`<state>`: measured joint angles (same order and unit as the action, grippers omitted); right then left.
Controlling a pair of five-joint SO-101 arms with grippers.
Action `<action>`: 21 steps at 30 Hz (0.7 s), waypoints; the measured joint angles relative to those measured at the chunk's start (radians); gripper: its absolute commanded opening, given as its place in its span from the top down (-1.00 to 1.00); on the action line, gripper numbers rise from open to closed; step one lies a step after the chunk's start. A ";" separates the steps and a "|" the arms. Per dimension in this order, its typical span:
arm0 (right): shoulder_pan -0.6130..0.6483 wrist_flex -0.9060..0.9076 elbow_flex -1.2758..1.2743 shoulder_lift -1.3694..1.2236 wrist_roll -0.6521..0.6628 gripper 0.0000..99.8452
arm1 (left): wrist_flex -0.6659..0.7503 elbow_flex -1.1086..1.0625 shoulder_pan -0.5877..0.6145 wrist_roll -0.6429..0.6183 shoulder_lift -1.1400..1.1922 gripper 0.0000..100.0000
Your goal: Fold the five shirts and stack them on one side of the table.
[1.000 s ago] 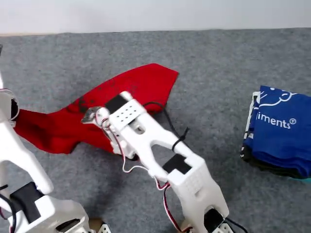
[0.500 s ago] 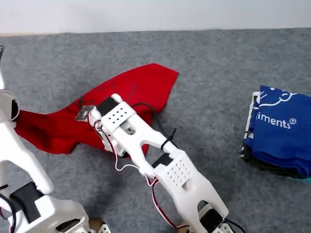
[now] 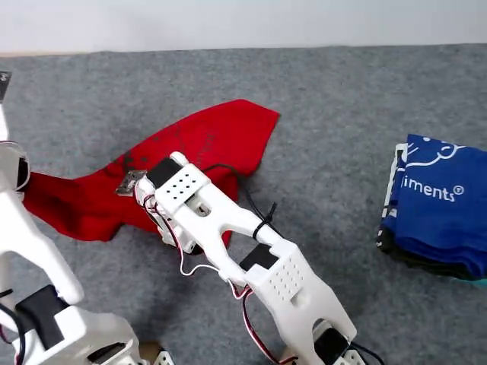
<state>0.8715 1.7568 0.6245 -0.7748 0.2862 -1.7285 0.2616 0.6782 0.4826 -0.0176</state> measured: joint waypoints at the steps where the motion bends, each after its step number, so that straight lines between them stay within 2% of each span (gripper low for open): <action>1: 0.000 0.000 -0.003 0.000 0.000 0.39 | 0.000 0.000 0.000 0.000 0.000 0.99; 10: -0.032 -0.032 -0.002 -0.089 -0.002 0.42 | 0.006 0.000 0.000 0.000 0.000 0.99; 18: -0.098 -0.043 0.018 -0.107 0.094 0.98 | 0.006 0.000 0.000 0.000 0.000 0.99; 21: -0.112 -0.043 0.018 -0.107 0.146 0.98 | 0.006 0.000 0.000 0.000 0.000 0.99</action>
<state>0.7595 1.7139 0.6429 -0.8823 0.4319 -1.7223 0.2616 0.6782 0.4826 -0.0176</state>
